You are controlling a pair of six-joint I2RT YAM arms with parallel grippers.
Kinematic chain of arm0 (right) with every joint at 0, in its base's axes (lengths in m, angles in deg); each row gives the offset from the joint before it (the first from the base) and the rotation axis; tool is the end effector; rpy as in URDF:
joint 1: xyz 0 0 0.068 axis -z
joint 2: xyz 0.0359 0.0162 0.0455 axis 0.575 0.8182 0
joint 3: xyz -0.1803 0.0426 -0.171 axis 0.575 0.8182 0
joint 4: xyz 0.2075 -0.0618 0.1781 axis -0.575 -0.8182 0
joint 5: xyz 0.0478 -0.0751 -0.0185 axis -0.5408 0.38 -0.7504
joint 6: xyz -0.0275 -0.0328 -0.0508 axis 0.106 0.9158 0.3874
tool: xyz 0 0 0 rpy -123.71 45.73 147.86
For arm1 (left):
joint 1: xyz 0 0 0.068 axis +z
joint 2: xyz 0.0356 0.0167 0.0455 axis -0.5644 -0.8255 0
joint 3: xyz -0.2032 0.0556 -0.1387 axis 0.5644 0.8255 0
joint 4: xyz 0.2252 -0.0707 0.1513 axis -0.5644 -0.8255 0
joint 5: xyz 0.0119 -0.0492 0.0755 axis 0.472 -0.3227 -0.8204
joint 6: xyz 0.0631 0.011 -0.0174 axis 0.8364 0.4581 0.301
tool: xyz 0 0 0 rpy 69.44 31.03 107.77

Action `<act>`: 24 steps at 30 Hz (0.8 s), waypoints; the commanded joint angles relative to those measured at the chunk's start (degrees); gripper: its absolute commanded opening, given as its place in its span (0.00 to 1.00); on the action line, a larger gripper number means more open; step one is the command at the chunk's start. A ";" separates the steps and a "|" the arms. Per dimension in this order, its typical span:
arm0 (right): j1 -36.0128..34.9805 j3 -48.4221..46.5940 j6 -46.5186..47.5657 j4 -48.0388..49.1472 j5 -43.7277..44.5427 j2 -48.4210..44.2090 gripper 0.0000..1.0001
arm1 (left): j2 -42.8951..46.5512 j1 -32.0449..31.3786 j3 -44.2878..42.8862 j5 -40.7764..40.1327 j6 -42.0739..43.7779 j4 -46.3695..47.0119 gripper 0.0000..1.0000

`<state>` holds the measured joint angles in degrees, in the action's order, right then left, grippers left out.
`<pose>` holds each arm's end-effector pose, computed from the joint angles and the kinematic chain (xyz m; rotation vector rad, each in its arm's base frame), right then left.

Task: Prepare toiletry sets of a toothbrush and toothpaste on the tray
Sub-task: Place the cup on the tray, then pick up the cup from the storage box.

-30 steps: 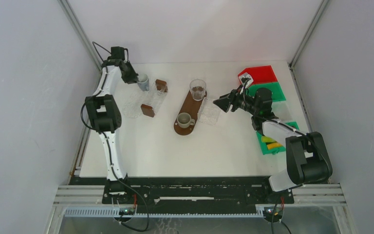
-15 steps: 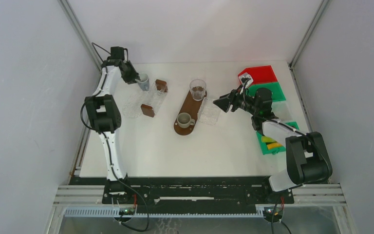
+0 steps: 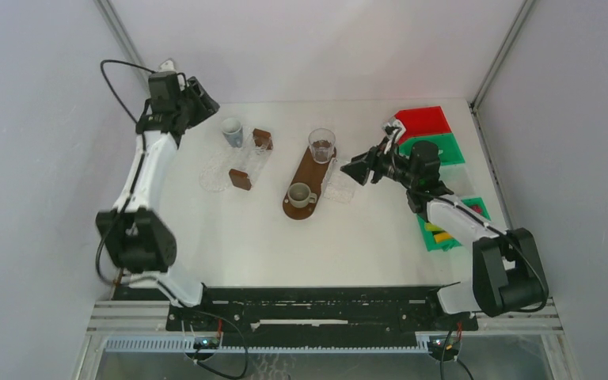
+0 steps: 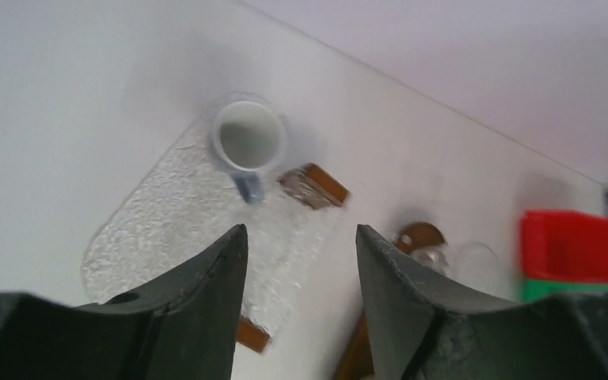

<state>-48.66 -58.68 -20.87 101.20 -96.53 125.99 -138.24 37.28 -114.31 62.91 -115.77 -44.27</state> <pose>0.3204 0.1137 0.2177 -0.5161 1.6983 1.0210 0.4491 0.0185 0.3268 -0.5293 2.1043 -0.3389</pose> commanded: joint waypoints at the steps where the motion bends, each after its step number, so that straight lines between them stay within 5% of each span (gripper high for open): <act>1: -3.39 -5.07 7.02 -9.94 4.55 -9.03 0.67 | 20.86 -8.00 16.35 0.76 3.91 21.23 0.61; 7: -5.09 -5.12 11.48 -23.12 13.13 -18.44 0.68 | 34.44 -13.23 36.53 9.30 2.00 45.41 0.81; 12: -5.04 -5.07 13.22 -28.55 22.36 -24.42 0.70 | 35.61 -14.84 41.51 17.96 -1.38 58.27 0.91; 16: -1.39 -5.09 11.09 -27.54 25.21 -25.78 0.72 | 35.30 -17.88 38.98 19.86 2.61 57.81 0.91; 24: 5.12 -9.95 10.70 -36.01 31.43 -20.71 0.72 | 36.54 -27.83 31.47 17.44 18.59 37.62 0.85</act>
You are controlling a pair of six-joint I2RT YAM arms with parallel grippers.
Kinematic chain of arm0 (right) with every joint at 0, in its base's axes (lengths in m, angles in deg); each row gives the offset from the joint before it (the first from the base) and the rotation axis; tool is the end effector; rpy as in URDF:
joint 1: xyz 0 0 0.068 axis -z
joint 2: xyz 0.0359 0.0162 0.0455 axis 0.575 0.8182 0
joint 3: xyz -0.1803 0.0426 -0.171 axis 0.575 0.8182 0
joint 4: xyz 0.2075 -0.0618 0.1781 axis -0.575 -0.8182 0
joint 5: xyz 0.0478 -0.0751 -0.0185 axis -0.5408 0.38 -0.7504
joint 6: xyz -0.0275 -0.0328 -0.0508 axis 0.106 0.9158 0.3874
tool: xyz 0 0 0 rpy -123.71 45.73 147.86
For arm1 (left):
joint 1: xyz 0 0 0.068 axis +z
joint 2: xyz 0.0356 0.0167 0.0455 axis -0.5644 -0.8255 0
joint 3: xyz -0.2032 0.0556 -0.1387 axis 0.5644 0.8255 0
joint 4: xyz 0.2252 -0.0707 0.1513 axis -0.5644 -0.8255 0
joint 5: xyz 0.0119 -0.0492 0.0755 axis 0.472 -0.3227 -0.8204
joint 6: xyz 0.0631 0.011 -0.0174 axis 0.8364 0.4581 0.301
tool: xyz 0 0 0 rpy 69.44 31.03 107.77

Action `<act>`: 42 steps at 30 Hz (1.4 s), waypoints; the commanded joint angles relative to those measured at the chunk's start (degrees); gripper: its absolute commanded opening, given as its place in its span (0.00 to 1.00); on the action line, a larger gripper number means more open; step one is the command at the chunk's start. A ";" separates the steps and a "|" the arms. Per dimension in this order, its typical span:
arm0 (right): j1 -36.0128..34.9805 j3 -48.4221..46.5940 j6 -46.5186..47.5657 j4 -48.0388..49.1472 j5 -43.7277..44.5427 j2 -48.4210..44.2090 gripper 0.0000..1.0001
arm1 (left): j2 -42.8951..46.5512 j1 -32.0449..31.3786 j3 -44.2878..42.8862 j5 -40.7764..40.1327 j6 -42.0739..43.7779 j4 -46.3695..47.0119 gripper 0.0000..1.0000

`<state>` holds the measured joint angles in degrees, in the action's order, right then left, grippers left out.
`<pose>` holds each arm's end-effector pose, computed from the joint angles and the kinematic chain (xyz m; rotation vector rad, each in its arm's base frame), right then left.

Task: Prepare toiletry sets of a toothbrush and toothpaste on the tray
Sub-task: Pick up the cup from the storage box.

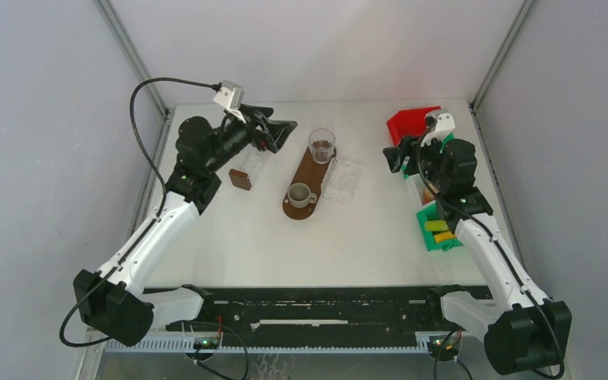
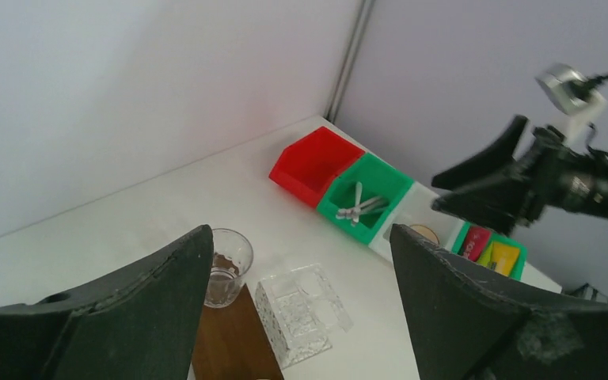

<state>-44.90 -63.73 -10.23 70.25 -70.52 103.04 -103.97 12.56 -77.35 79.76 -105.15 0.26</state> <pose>0.2797 0.0633 0.3048 -0.2580 1.7491 0.4601 0.2943 -0.1386 0.3924 0.3778 1.4365 -0.8222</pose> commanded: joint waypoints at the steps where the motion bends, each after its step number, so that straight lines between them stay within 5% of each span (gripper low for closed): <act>1: 1.55 -5.50 0.41 -6.65 6.64 2.97 0.72 | 2.99 -4.31 -4.86 0.05 8.89 -7.54 0.85; 8: 5.35 -6.29 1.24 -14.99 11.05 3.84 0.71 | 5.27 -8.22 -5.41 -4.27 15.94 -18.04 0.85; 16: 8.09 -8.66 3.62 -21.74 16.17 11.34 0.67 | 7.84 -8.40 0.00 -0.01 15.34 -13.85 0.84; 26: 12.12 -11.10 4.04 -22.97 17.20 23.06 0.45 | 8.63 -9.10 1.35 -0.25 15.54 -13.51 0.84; 42: 14.63 -13.16 4.08 -24.95 16.17 30.84 0.34 | 8.88 -9.13 2.63 0.18 15.37 -12.18 0.83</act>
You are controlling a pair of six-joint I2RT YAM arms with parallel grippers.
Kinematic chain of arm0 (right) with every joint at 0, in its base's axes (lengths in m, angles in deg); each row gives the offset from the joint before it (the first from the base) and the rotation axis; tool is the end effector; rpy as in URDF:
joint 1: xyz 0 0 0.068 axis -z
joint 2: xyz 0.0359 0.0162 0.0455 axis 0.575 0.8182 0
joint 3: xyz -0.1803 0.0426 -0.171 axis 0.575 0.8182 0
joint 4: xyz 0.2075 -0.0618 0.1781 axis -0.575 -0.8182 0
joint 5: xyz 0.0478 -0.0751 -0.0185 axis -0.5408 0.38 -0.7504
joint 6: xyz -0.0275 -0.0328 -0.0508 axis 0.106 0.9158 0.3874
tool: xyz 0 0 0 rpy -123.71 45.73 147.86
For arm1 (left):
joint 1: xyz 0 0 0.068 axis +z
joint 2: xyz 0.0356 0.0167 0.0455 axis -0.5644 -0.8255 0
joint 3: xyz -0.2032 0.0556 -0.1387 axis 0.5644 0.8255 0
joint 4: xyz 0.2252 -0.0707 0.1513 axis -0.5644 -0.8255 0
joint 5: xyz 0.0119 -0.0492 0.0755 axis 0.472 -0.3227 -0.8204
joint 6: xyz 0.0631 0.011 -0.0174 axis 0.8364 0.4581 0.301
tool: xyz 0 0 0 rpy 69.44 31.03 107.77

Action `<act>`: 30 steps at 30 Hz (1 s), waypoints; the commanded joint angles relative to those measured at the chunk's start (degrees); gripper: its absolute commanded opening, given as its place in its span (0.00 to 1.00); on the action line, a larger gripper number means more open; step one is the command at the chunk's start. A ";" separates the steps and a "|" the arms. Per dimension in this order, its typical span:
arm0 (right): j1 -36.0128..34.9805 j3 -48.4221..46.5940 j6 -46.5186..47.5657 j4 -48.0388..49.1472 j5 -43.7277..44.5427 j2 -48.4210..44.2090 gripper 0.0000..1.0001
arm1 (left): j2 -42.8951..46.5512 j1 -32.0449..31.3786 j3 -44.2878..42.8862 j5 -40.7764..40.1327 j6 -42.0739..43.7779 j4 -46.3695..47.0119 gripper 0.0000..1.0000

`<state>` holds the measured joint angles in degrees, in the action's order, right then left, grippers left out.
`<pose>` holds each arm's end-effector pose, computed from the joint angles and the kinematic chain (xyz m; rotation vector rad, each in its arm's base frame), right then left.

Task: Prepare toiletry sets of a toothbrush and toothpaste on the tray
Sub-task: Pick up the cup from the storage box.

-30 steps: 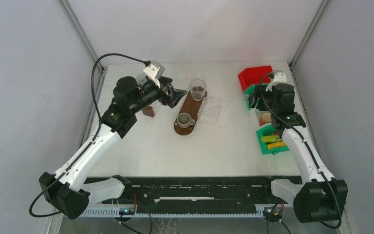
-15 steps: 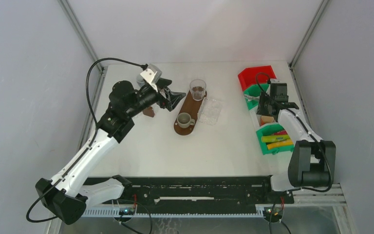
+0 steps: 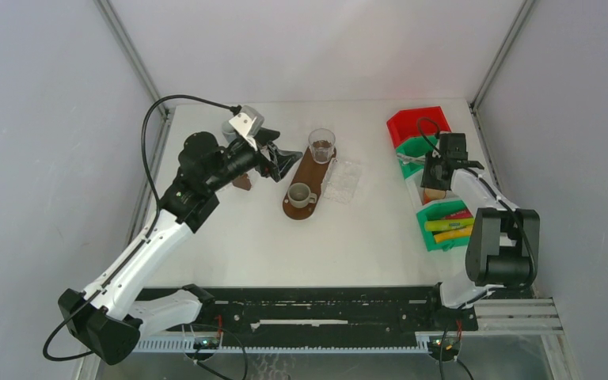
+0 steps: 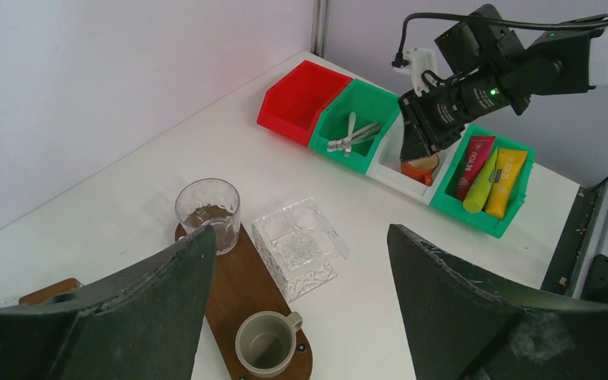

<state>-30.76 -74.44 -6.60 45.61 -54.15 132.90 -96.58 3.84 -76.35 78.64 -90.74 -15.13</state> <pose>0.3441 -0.0262 0.1714 0.1625 2.5120 -0.0083 0.2426 -0.1644 0.3900 0.6612 1.4869 -0.7317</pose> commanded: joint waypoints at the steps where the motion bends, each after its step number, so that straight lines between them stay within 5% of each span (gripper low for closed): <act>1: 0.52 -2.48 0.44 -0.44 -0.06 1.23 0.34 | 1.58 -0.41 1.65 1.32 0.96 3.25 0.83; 13: 0.52 -3.37 0.70 -1.72 0.56 4.90 0.27 | 1.86 -0.43 2.18 1.48 0.88 3.68 0.82; 22: -0.03 -3.37 1.50 -1.81 1.23 2.34 0.04 | 1.98 -0.44 2.34 1.28 0.80 3.87 0.81; 30: -4.16 -1.73 3.52 -0.02 7.87 -5.32 0.00 | 1.82 -0.45 2.34 1.07 0.79 3.96 0.81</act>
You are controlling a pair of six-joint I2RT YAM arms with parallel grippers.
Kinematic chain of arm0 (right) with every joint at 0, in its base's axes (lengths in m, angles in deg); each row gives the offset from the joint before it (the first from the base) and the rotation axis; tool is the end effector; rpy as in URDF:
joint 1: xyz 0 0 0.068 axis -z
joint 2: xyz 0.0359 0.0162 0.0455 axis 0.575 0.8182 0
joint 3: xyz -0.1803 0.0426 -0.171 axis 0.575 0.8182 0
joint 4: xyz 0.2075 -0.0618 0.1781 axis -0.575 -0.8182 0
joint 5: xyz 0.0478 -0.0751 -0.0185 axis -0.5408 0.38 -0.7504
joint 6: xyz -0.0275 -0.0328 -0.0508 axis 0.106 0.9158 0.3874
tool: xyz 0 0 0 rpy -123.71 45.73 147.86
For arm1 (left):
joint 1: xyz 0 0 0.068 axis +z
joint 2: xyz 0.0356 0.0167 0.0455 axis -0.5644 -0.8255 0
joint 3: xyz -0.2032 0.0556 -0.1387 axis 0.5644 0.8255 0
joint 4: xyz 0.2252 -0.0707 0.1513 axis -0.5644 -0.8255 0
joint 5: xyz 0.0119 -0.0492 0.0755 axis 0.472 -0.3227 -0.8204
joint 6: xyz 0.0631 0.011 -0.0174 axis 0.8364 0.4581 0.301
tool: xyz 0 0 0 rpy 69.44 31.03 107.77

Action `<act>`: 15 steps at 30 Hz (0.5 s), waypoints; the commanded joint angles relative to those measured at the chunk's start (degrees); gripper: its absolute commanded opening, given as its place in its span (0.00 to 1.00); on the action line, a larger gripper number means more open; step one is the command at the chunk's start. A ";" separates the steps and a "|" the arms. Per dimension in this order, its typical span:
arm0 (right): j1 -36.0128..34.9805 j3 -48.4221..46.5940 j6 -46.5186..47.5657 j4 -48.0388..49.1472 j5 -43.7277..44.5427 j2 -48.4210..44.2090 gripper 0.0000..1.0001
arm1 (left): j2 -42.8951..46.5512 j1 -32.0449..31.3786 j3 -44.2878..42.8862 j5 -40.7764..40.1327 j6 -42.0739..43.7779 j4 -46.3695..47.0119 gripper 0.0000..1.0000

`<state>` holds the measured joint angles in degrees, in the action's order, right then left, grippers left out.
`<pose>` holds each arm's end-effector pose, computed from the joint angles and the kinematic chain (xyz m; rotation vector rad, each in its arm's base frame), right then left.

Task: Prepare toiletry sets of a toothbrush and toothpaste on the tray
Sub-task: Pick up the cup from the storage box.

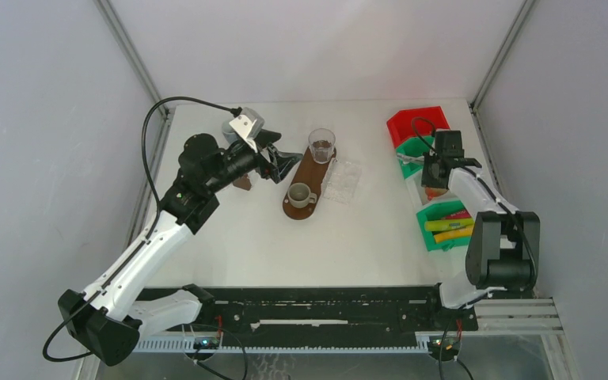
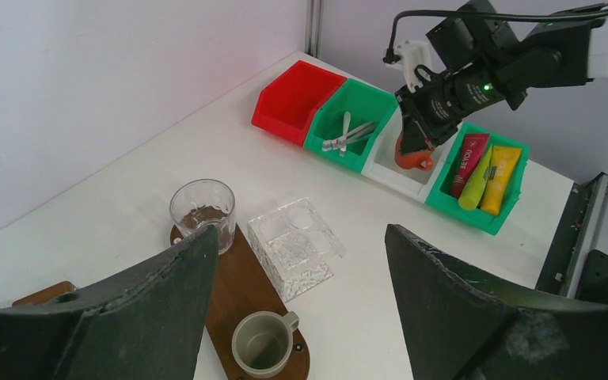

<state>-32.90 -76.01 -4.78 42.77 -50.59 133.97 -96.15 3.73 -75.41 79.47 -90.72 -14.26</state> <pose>0.3456 -0.0166 0.1709 0.1007 2.5555 -0.0851 0.2408 -0.1648 0.3875 0.6734 1.4765 -0.7440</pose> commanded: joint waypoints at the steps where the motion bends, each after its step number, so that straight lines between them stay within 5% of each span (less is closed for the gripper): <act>1: -2.65 0.19 2.00 3.13 5.26 -7.57 0.00 | 1.39 -0.39 1.40 0.28 0.77 3.11 0.81; 15: -18.55 3.55 8.00 6.42 9.23 -24.60 0.00 | 1.55 0.08 1.33 -3.46 2.00 1.19 0.82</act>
<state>-45.93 -72.67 -0.87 44.54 -41.01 114.41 -96.15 3.73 -75.41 78.36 -90.44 -13.95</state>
